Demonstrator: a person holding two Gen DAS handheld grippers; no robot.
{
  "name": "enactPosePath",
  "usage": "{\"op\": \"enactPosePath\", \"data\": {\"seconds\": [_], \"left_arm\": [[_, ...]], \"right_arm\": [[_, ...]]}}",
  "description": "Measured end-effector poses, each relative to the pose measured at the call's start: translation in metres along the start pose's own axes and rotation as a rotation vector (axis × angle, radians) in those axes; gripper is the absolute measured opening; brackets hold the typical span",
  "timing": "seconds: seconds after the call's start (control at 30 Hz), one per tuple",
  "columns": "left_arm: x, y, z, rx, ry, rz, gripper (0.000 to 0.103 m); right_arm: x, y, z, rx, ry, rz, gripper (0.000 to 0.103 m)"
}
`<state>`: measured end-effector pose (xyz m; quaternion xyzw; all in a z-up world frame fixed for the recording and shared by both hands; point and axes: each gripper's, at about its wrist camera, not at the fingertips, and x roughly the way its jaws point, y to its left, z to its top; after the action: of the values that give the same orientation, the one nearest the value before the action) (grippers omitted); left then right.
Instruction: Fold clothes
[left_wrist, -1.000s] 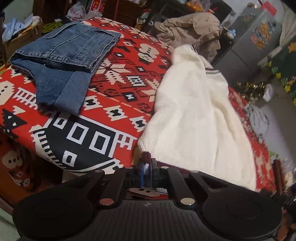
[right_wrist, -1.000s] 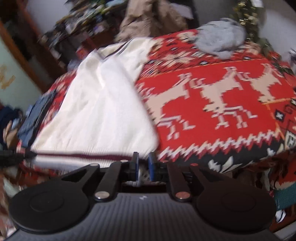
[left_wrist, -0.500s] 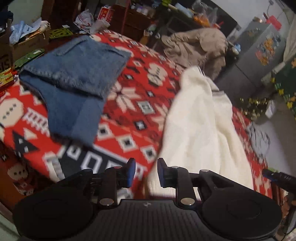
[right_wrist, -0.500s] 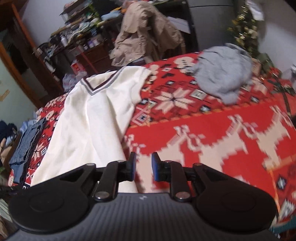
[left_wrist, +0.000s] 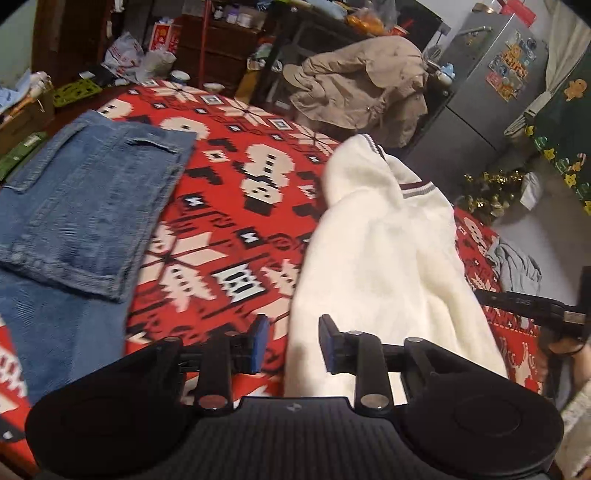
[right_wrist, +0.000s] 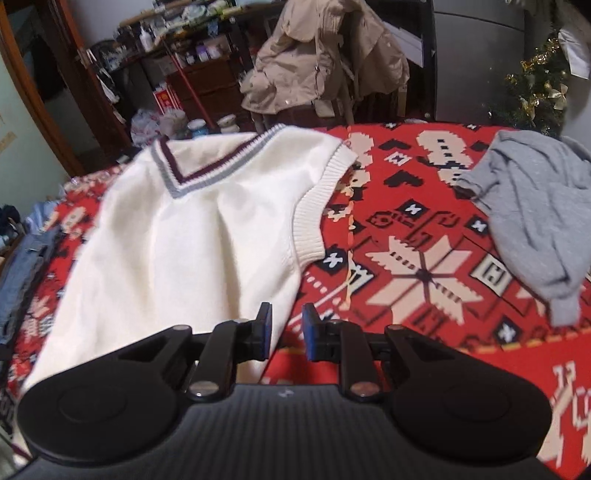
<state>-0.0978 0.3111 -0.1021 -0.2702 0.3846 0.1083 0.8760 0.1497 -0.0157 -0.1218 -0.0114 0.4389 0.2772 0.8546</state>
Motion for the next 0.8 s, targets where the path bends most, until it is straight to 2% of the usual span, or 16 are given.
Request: {"op": "enactPosePath", "data": {"seconds": [0.27,0.43,0.57,0.67,0.8], "left_arm": [[0.023,-0.002,0.008,-0.040,0.014,-0.006,0.036],[0.030,0.001,0.013,-0.066,0.013,-0.009,0.037],[0.035,-0.001,0.015,-0.068,0.018,-0.010,0.037],[0.036,-0.003,0.016,-0.059,0.017,-0.007,0.037],[0.037,-0.002,0.017,-0.054,0.022,0.006,0.037]], "right_arm": [[0.038,0.005,0.012,-0.026,0.018,-0.049,0.021],[0.046,0.017,0.016,-0.109,0.010,-0.090,0.020],[0.047,0.032,0.013,-0.215,0.009,-0.137,0.003],[0.043,0.034,0.011,-0.266,-0.003,-0.185,0.001],[0.029,0.002,0.020,-0.212,-0.045,-0.243,0.000]]}}
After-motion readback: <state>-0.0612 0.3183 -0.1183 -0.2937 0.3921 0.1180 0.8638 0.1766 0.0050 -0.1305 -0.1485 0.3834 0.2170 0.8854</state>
